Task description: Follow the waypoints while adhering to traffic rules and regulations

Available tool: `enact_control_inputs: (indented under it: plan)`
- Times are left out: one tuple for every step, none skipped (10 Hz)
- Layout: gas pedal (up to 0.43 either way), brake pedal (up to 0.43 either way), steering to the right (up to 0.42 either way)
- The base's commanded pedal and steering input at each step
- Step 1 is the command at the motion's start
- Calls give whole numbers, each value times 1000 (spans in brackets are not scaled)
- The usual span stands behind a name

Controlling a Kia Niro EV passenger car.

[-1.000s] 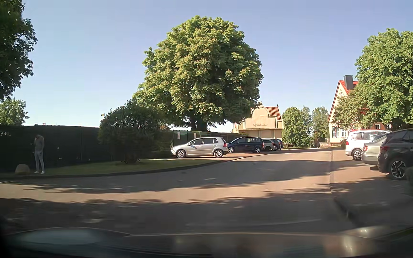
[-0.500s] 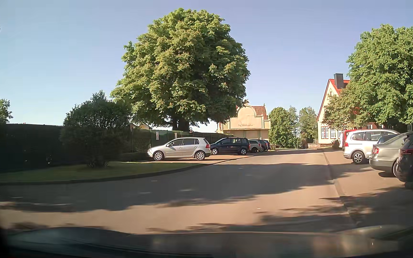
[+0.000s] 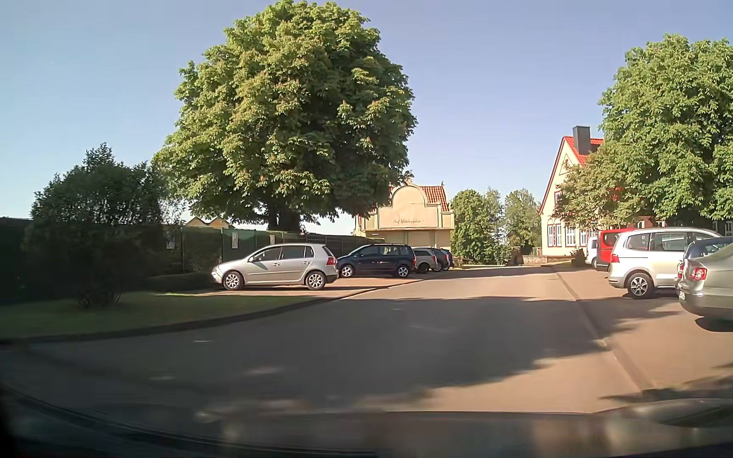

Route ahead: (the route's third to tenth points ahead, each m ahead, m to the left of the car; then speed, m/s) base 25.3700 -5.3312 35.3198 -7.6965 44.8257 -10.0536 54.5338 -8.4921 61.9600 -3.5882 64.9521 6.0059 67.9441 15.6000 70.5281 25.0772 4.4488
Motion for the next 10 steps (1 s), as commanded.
enact_control_inputs:
  plan:
    - [79,6,114]
    - [79,6,115]
    - [79,12,115]
    - [79,6,115]
    - [79,6,115]
    - [79,6,115]
    - [79,6,115]
    - [79,6,114]
    - [79,12,114]
    - [79,6,114]
